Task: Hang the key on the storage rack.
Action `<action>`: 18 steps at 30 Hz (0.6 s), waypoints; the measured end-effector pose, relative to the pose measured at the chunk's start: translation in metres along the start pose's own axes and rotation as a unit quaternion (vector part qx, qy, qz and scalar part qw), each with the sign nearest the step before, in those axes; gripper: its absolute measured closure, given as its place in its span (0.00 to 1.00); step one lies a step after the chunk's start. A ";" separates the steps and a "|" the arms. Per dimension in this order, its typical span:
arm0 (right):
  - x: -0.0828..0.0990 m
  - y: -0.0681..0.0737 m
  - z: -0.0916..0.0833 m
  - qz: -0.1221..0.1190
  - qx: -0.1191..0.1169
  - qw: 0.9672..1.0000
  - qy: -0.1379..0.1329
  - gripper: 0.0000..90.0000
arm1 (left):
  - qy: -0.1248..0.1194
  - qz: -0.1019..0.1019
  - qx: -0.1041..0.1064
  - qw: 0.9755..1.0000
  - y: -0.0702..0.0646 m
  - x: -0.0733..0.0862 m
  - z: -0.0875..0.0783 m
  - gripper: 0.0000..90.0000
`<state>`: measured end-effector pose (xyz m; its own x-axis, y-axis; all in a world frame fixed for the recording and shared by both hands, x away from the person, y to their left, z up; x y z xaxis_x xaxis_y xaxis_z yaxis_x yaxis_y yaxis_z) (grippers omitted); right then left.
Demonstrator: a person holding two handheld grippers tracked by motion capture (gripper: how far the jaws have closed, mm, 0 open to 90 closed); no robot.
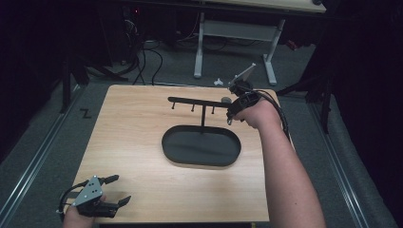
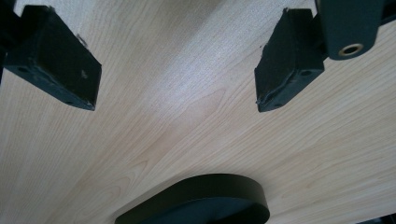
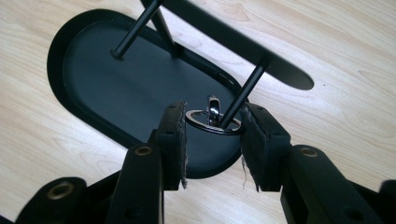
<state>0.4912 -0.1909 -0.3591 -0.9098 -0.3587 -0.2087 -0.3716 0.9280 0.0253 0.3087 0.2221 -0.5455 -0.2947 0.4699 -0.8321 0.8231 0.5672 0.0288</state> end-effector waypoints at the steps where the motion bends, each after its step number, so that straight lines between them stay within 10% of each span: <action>1: -0.001 -0.001 0.001 0.001 0.001 1.000 -0.001 0.69 | 0.000 0.000 0.000 1.000 0.000 0.000 0.000 0.17; 18: -0.004 -0.007 -0.002 0.020 0.006 1.000 -0.016 0.68 | 0.004 0.002 0.001 1.000 -0.001 0.000 0.000 0.17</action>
<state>0.4969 -0.1960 -0.3562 -0.9176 -0.3179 -0.2388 -0.3325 0.9429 0.0221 0.3082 0.2215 -0.5459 -0.2943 0.4773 -0.8280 0.8250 0.5643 0.0321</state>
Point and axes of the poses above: each handheld gripper's, and its own axes: z roughly forward along the jaws, x roughly out of its underside, y roughly to its left, the point moved 5 cm from there along z, roughly forward along the jaws, and after that the axes turned 6 degrees about y, right-handed, at the moved point
